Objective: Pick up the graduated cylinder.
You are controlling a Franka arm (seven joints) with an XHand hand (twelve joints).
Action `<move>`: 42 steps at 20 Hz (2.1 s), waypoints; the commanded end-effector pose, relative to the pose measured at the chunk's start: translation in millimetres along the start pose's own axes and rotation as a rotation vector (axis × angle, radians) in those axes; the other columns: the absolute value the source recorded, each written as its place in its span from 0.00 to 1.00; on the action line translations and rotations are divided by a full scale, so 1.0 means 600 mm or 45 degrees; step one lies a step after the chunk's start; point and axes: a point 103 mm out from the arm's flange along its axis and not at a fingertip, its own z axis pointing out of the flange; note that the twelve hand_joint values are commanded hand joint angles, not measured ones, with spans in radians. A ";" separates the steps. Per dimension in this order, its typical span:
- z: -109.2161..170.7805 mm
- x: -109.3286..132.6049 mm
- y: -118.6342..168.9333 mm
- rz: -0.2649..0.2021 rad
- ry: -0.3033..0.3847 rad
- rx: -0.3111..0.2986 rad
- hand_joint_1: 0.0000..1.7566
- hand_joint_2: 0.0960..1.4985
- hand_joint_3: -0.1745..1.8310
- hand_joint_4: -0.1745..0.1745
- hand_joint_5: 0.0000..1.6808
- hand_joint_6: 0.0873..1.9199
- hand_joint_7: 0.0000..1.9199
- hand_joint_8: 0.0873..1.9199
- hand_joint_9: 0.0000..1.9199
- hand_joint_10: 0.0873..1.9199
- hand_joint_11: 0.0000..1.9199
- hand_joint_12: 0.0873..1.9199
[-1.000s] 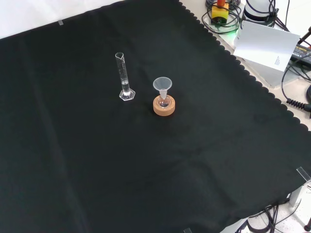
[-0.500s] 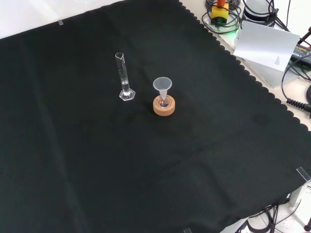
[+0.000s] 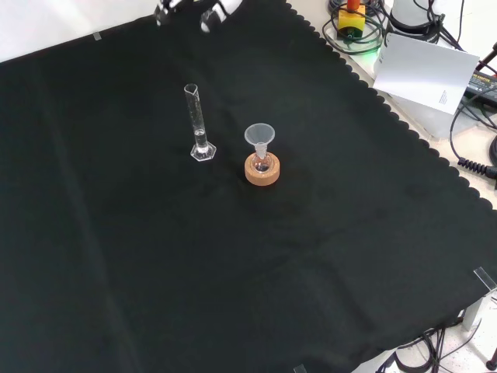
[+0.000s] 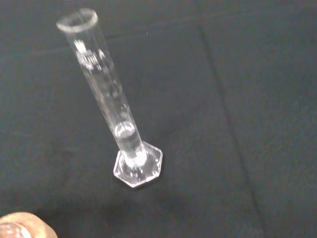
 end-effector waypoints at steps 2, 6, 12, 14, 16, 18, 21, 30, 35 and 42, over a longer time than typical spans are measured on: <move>0.069 -0.043 0.077 -0.050 0.106 -0.047 0.16 0.87 0.10 0.33 0.19 0.00 0.02 0.25 0.13 0.34 0.03 0.72; 0.097 -0.047 0.079 -0.065 0.131 -0.028 0.17 0.86 0.10 0.33 0.19 0.00 0.02 0.26 0.13 0.34 0.03 0.72; 0.133 -0.052 0.080 -0.074 0.203 -0.019 0.20 0.83 0.09 0.33 0.19 0.00 0.03 0.27 0.15 0.34 0.04 0.72; 0.146 -0.053 0.081 -0.088 0.217 -0.018 0.22 0.81 0.09 0.33 0.20 0.00 0.04 0.28 0.16 0.34 0.05 0.72; 0.156 -0.054 0.082 -0.098 0.233 -0.025 0.24 0.79 0.08 0.33 0.22 0.00 0.06 0.29 0.17 0.34 0.06 0.72; 0.166 -0.057 0.082 -0.111 0.261 -0.040 0.26 0.78 0.07 0.33 0.23 0.00 0.07 0.30 0.19 0.34 0.07 0.72; 0.179 -0.058 0.083 -0.150 0.298 -0.061 0.29 0.76 0.07 0.33 0.25 0.00 0.09 0.32 0.21 0.34 0.08 0.71; 0.210 -0.056 0.086 -0.245 0.403 -0.087 0.39 0.71 0.03 0.35 0.28 0.00 0.14 0.33 0.26 0.31 0.11 0.70; 0.224 -0.054 0.094 -0.312 0.562 -0.122 0.44 0.70 0.01 0.36 0.30 0.00 0.15 0.32 0.27 0.30 0.11 0.70; 0.248 -0.035 0.112 -0.402 0.723 -0.132 0.47 0.69 0.00 0.36 0.29 0.00 0.14 0.32 0.25 0.29 0.10 0.69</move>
